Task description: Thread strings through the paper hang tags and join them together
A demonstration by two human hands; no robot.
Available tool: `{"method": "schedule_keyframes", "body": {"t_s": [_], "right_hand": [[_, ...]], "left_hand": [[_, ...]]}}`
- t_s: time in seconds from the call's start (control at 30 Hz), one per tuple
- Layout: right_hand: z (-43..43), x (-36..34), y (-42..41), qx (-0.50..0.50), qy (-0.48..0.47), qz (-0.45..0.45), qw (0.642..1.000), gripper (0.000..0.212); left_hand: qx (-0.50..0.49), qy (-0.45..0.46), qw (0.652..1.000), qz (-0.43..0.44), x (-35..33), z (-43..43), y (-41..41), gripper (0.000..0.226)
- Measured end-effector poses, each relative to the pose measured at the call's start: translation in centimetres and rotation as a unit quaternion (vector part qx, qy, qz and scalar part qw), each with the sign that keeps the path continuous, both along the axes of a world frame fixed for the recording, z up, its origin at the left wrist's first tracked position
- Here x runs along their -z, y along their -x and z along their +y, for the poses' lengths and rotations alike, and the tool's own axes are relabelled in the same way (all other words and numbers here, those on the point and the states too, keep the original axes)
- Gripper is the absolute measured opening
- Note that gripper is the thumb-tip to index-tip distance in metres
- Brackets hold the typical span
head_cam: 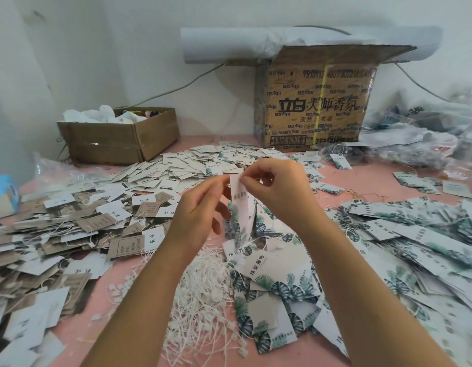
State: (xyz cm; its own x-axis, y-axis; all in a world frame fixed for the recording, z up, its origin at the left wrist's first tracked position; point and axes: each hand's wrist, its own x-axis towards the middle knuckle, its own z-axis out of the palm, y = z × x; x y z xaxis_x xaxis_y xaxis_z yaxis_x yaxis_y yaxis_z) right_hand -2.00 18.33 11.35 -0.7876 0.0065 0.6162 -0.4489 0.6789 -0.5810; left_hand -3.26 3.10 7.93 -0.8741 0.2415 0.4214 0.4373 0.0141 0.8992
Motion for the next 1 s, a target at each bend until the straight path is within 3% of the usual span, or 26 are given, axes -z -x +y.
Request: {"method": "schedule_keyframes", "body": {"t_s": [0.3, 0.5, 0.63, 0.83, 1.0], "right_hand": [[-0.8, 0.4, 0.2, -0.065, -0.023, -0.028, 0.997, 0.005], [-0.5, 0.9, 0.6, -0.077, -0.017, -0.075, 0.994, 0.005], [1.0, 1.3, 1.1, -0.035, 0.013, -0.13, 0.991, 0.009], [3.3, 1.6, 1.5, 0.026, 0.084, -0.172, 0.981, 0.011], [3.6, 1.5, 1.6, 0.03, 0.128, -0.161, 0.978, 0.02]], "left_hand": [[-0.014, -0.044, 0.999, -0.015, -0.1, -0.3, 0.5, 0.008], [-0.057, -0.041, 0.996, -0.047, 0.1, 0.2, 0.6, 0.018], [-0.082, -0.143, 0.98, -0.111, -0.2, 0.3, 0.7, 0.019], [-0.093, -0.323, 0.929, -0.156, -0.6, -0.6, 1.2, 0.017], [-0.106, -0.323, 0.929, -0.149, -0.5, -0.7, 1.2, 0.017]]}}
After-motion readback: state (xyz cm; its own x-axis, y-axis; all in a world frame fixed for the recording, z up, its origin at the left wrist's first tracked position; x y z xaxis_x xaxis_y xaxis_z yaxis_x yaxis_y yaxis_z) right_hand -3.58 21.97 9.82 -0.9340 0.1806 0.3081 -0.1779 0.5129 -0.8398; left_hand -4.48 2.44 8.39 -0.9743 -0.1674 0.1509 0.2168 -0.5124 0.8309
